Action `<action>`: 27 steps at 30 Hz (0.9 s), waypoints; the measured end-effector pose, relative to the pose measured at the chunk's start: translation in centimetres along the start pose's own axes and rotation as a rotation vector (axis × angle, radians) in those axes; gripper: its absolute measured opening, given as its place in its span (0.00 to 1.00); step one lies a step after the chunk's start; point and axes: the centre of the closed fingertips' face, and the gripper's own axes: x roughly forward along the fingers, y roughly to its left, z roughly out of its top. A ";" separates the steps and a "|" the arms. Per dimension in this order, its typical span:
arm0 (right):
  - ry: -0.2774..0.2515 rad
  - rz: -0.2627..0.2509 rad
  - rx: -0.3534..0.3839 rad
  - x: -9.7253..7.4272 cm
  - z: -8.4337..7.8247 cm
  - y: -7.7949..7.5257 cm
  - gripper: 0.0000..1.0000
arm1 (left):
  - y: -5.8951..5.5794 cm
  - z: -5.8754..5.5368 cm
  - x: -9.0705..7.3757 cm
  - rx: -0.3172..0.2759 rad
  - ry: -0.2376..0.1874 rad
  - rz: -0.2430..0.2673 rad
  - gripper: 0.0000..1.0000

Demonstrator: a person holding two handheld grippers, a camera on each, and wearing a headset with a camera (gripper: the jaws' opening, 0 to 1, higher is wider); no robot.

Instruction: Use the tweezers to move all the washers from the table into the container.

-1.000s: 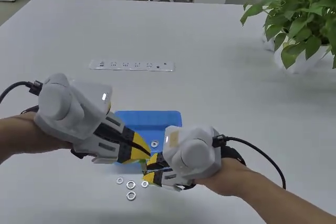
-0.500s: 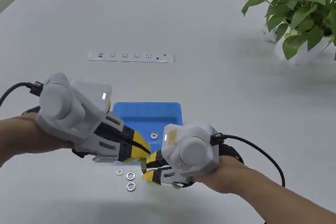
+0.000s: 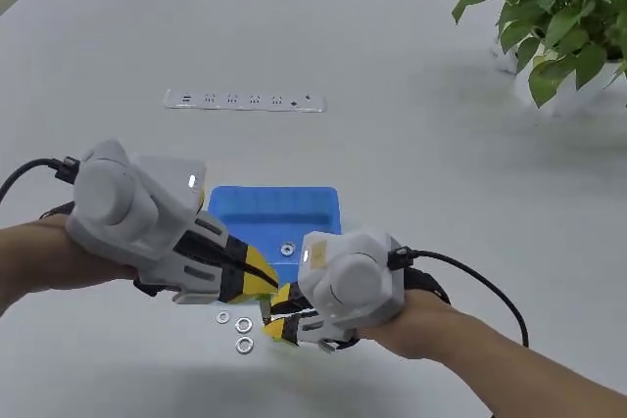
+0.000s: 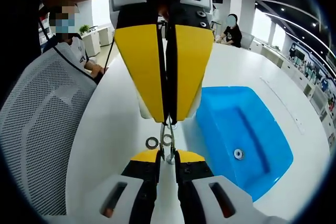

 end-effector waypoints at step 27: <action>-0.004 0.010 -0.004 0.1 -0.1 0.1 0.11 | 0.2 0.1 0.1 -0.006 -0.015 0.007 0.05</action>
